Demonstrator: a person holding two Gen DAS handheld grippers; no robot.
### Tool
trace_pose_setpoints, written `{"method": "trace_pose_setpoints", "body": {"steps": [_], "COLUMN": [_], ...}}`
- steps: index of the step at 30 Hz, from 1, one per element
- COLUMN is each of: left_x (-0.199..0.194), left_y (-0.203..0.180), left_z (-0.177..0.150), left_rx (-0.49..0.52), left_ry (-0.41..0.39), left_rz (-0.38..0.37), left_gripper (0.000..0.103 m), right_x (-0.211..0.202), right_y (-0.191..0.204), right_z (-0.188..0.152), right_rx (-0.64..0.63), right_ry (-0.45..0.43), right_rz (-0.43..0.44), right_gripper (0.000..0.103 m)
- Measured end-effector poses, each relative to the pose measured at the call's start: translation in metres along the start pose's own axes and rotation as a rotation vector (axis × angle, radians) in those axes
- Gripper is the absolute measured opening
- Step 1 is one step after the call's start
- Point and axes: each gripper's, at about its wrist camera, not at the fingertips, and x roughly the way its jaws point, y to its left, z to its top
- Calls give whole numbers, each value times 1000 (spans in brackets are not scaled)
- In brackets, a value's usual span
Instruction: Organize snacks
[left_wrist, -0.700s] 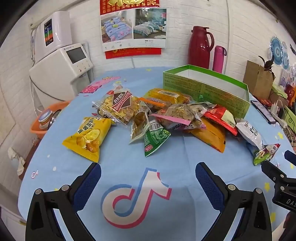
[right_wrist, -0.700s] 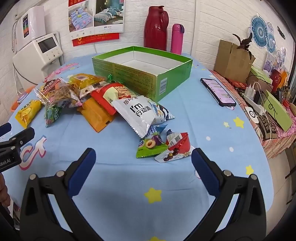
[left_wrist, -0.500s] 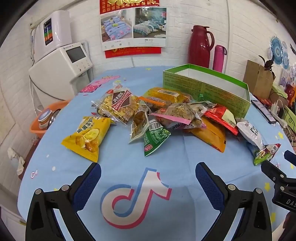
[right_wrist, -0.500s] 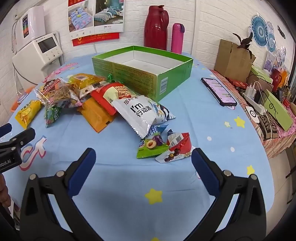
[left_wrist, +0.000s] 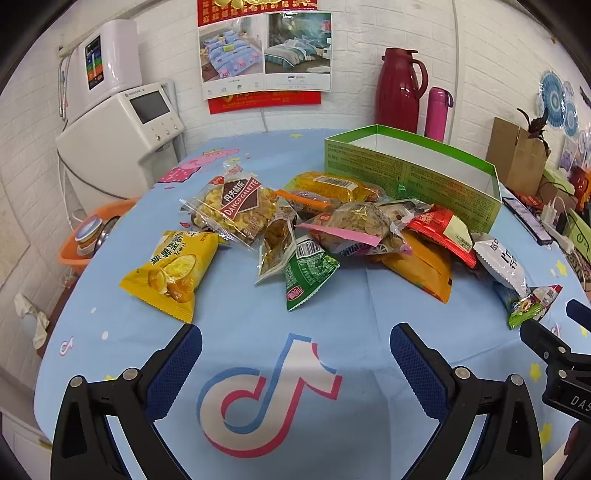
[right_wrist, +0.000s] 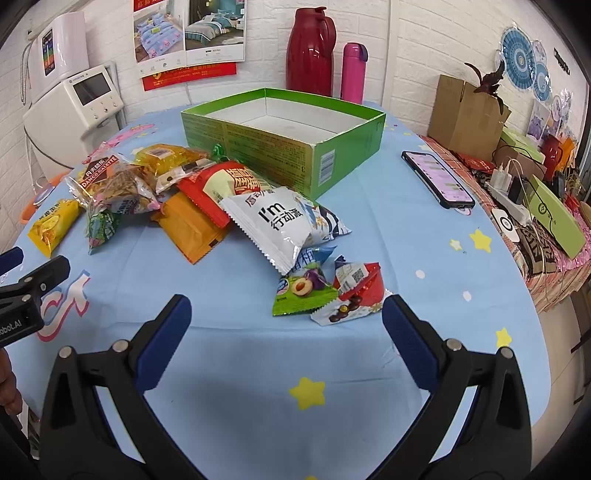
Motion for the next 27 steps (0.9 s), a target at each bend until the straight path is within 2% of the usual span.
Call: {"method": "trace_pose_setpoints", "body": {"steps": [27], "left_x": [7], "left_y": [-3], "left_z": [0], "left_rx": [6], "left_ry": [11], "left_rz": [4], "left_gripper": [103], "right_x": [6], "right_y": [0], "right_z": [1], "right_rx": [6], "right_ry": [9], "right_rz": [5], "right_gripper": [103]}}
